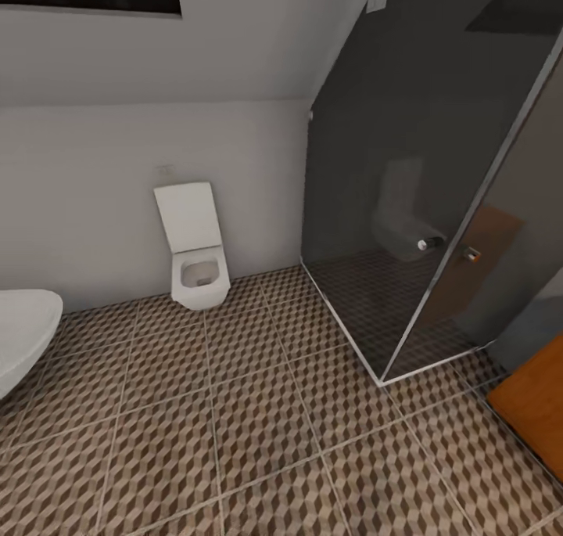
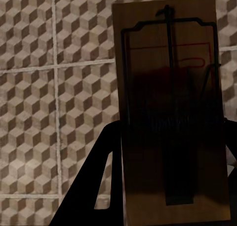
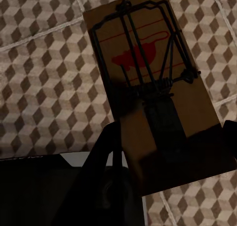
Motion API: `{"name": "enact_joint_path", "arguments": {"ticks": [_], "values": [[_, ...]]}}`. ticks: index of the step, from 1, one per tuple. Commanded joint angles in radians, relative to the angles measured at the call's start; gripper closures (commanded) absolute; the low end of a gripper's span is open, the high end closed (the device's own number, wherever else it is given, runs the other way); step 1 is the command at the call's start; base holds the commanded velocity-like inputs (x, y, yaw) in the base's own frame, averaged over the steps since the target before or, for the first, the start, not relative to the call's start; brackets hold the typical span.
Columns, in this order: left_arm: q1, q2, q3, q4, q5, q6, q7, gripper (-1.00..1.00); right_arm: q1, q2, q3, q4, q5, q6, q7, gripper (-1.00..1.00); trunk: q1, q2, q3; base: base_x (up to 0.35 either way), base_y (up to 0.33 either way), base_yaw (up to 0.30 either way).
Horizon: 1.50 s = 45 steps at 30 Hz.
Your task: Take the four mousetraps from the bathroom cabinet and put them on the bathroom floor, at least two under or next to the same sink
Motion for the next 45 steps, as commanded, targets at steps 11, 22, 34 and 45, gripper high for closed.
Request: {"name": "enact_joint_path", "arguments": {"ticks": [11,22,34,45], "values": [[0.000,0.000,-0.009,-0.001,-0.004,-0.001,0.014,1.00,0.000,-0.001,0.009,0.000,-0.007,-0.002,-0.009,1.00,0.000,-0.001,-0.006,0.000,0.000,0.285],[0.000,0.000,-0.009,-0.001,-0.004,-0.001,0.014,1.00,0.000,-0.001,0.009,0.000,-0.007,-0.002,-0.009,1.00,0.000,-0.001,-0.010,0.000,0.173,0.285],[0.000,0.000,-0.009,-0.001,-0.004,-0.002,0.014,1.00,0.000,-0.001,0.009,0.000,-0.007,-0.002,-0.009,1.00,0.000,-0.001,-0.014,0.000,0.246,0.285],[0.000,0.000,-0.009,-0.001,-0.004,-0.002,0.014,1.00,0.000,-0.001,0.009,0.000,-0.007,-0.002,-0.008,1.00,0.000,-0.001,-0.019,0.000,0.188,0.285]]}}
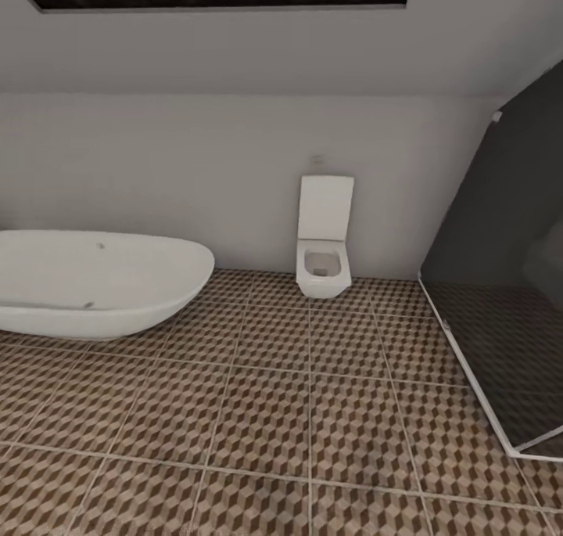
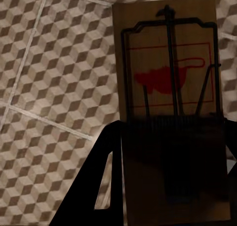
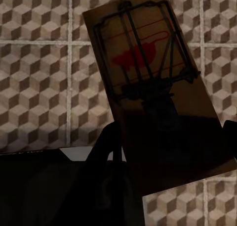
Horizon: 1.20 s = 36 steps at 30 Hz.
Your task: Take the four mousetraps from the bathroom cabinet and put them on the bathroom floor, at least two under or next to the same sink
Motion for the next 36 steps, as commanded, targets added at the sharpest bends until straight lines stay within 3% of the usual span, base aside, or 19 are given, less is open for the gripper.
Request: {"name": "enact_joint_path", "arguments": {"ticks": [1,26,36], "values": [[0.000,0.000,-0.009,-0.001,-0.004,-0.001,0.014,1.00,0.000,-0.001,0.009,-0.001,-0.007,-0.003,-0.009,1.00,0.000,-0.001,-0.002,0.000,0.032,0.285],[0.000,0.000,-0.010,-0.001,-0.004,-0.002,0.014,1.00,0.000,0.001,0.009,-0.001,-0.007,-0.003,-0.008,1.00,0.000,-0.001,-0.011,0.000,-0.039,0.281],[0.000,0.000,-0.009,-0.001,-0.004,-0.003,0.014,1.00,0.000,0.001,0.008,-0.001,-0.007,-0.003,-0.008,1.00,0.000,-0.001,-0.012,0.000,-0.002,-0.032]]}}
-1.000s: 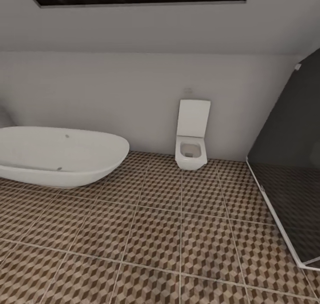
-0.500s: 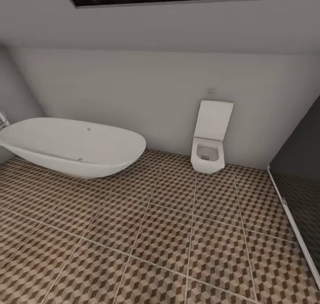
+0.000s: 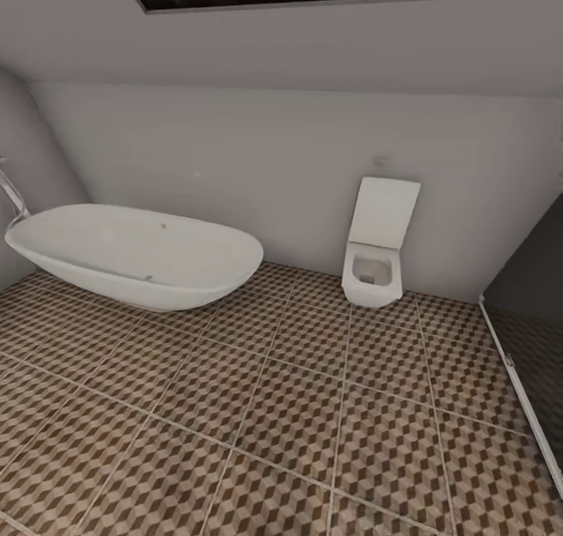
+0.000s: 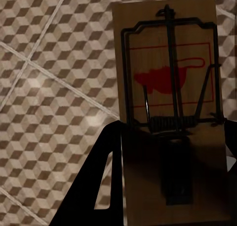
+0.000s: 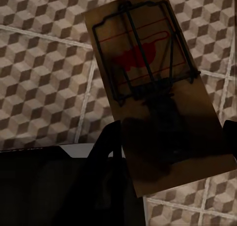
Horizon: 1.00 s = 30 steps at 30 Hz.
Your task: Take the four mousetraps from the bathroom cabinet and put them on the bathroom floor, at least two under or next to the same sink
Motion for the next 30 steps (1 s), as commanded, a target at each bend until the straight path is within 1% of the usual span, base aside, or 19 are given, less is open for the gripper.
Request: {"name": "enact_joint_path", "arguments": {"ticks": [1,19,23,27,30], "values": [[0.000,0.000,-0.009,-0.002,-0.003,-0.001,0.014,1.00,-0.001,-0.001,0.009,0.000,-0.006,-0.003,-0.008,1.00,0.000,-0.001,-0.001,0.000,0.000,-0.254],[0.000,0.000,-0.009,-0.002,-0.003,-0.001,0.014,1.00,-0.001,-0.001,0.009,0.000,-0.006,-0.003,-0.008,1.00,0.000,-0.001,-0.001,0.000,0.000,-0.270],[0.000,0.000,-0.010,-0.002,-0.003,0.000,0.014,1.00,-0.001,-0.001,0.009,0.000,-0.006,-0.003,-0.008,1.00,0.000,-0.001,-0.001,0.000,-0.008,-0.166],[0.000,0.000,-0.010,-0.002,-0.003,0.000,0.014,1.00,-0.001,-0.001,0.009,-0.001,-0.007,-0.003,-0.008,1.00,0.000,-0.001,-0.001,0.022,-0.076,-0.044],[0.000,0.000,-0.010,-0.002,-0.003,0.000,0.014,1.00,-0.001,-0.001,0.009,0.000,-0.006,-0.003,-0.008,1.00,0.000,-0.001,-0.001,0.166,-0.101,-0.009]]}}
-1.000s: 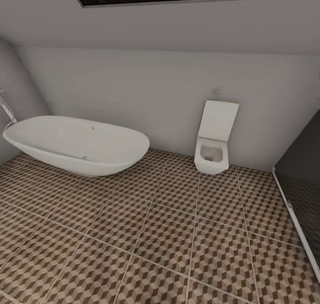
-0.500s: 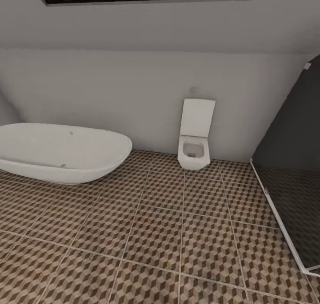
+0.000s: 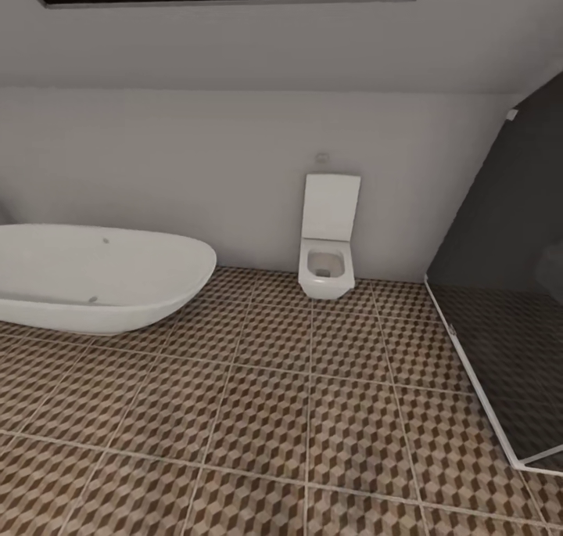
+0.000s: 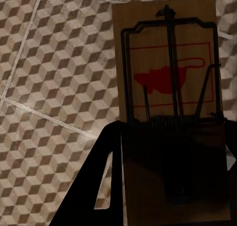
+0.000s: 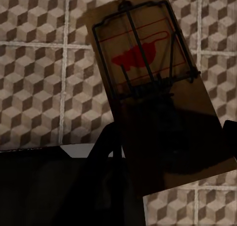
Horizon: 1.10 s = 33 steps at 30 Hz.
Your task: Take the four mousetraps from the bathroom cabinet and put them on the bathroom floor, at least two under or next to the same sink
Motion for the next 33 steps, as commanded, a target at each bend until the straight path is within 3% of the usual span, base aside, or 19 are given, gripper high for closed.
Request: {"name": "enact_joint_path", "arguments": {"ticks": [1,16,33], "values": [[0.000,0.000,-0.009,-0.001,-0.003,-0.002,0.014,1.00,-0.001,-0.001,0.009,0.000,-0.006,-0.003,-0.008,1.00,0.001,-0.001,-0.001,0.231,-0.106,-0.003],[0.000,0.000,-0.008,-0.001,-0.003,-0.001,0.014,1.00,-0.001,-0.001,0.009,0.000,-0.006,-0.003,-0.008,1.00,0.001,-0.001,-0.001,0.265,-0.062,-0.005],[0.000,0.000,-0.009,-0.001,-0.003,-0.001,0.014,1.00,-0.001,-0.001,0.009,0.000,-0.006,-0.003,-0.008,1.00,0.001,-0.001,0.017,0.070,0.000,-0.200]]}}
